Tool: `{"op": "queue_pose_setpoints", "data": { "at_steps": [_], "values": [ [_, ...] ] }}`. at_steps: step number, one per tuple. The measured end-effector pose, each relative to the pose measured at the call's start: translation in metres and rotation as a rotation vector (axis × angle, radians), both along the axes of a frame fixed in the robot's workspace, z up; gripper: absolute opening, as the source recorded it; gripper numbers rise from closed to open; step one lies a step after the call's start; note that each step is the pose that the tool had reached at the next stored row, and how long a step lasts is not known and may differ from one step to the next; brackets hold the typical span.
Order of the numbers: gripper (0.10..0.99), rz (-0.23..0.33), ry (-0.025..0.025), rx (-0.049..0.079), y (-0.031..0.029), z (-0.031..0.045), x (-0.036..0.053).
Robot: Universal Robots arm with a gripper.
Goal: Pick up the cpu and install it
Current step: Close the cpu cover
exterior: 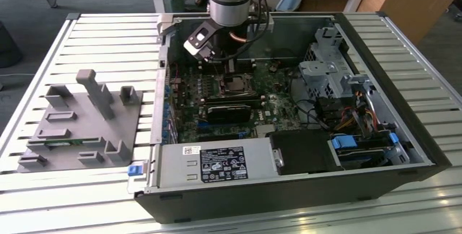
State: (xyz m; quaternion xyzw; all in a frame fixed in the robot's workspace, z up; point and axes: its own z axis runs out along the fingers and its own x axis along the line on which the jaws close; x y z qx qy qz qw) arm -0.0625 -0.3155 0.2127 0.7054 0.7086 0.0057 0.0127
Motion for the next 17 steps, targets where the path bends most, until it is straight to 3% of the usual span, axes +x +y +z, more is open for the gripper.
{"op": "queue_pose_setpoints", "data": {
  "at_steps": [17],
  "values": [
    [0.106, 0.0, 0.0, 0.0, 0.0, -0.0099, 0.0]
  ]
}}
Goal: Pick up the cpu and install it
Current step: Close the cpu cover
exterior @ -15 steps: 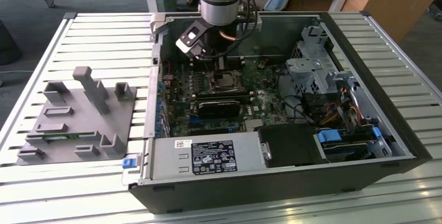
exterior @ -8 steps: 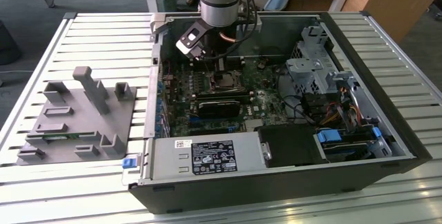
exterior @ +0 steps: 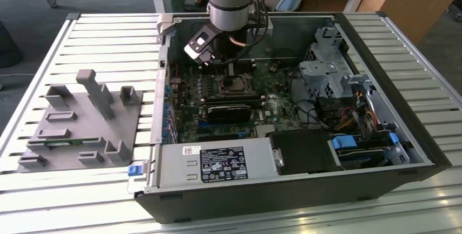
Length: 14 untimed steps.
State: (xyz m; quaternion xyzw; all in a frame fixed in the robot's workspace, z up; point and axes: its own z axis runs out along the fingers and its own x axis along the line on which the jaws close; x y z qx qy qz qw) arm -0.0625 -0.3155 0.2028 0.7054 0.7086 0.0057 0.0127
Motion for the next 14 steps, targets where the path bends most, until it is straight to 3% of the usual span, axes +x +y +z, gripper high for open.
{"op": "queue_pose_setpoints", "data": {
  "at_steps": [5, 14],
  "values": [
    [0.106, 0.0, 0.0003, 0.0, -0.0001, -0.0015, 0.0003],
    [0.106, 0.0, 0.0001, 0.001, 0.0, -0.0007, 0.0085]
  ]
}}
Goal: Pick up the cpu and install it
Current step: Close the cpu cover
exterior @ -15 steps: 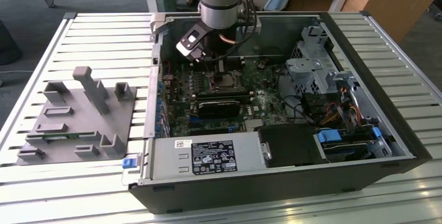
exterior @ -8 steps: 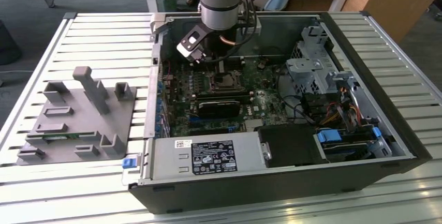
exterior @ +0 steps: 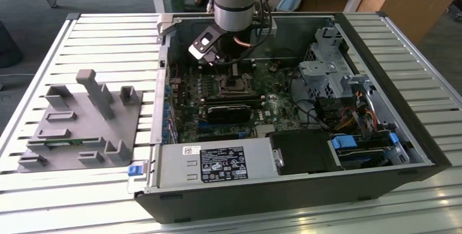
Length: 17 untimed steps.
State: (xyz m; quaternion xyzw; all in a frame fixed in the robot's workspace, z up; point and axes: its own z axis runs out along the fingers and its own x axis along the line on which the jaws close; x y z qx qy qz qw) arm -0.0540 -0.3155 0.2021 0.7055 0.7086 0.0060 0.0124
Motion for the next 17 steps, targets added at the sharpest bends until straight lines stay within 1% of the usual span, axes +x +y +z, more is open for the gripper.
{"op": "queue_pose_setpoints", "data": {
  "at_steps": [3, 4, 11, 17],
  "values": [
    [0.106, 0.0, -0.0002, 0.001, 0.0, 0.0045, 0.0001],
    [0.106, 0.0, -0.0001, 0.001, 0.0, 0.0048, 0.0],
    [0.106, 0.001, -0.0002, 0.001, 0.0, 0.0044, -0.0067],
    [0.106, 0.002, -0.0001, 0.001, 0.0, 0.0017, -0.008]
  ]
}}
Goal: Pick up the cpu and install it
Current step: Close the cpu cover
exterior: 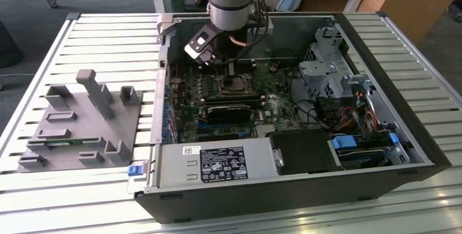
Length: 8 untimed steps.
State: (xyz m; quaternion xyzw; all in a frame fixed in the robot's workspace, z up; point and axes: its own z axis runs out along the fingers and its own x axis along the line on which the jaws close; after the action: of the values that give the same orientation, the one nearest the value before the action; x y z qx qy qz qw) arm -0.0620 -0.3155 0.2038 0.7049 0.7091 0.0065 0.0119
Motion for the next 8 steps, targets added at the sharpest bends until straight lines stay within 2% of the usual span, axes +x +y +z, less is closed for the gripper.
{"op": "queue_pose_setpoints", "data": {
  "at_steps": [5, 8],
  "values": [
    [0.106, 0.0, 0.0002, 0.0, 0.0, -0.0031, 0.0018],
    [0.106, 0.0, 0.0, 0.0, 0.0, -0.0038, 0.0061]
  ]
}}
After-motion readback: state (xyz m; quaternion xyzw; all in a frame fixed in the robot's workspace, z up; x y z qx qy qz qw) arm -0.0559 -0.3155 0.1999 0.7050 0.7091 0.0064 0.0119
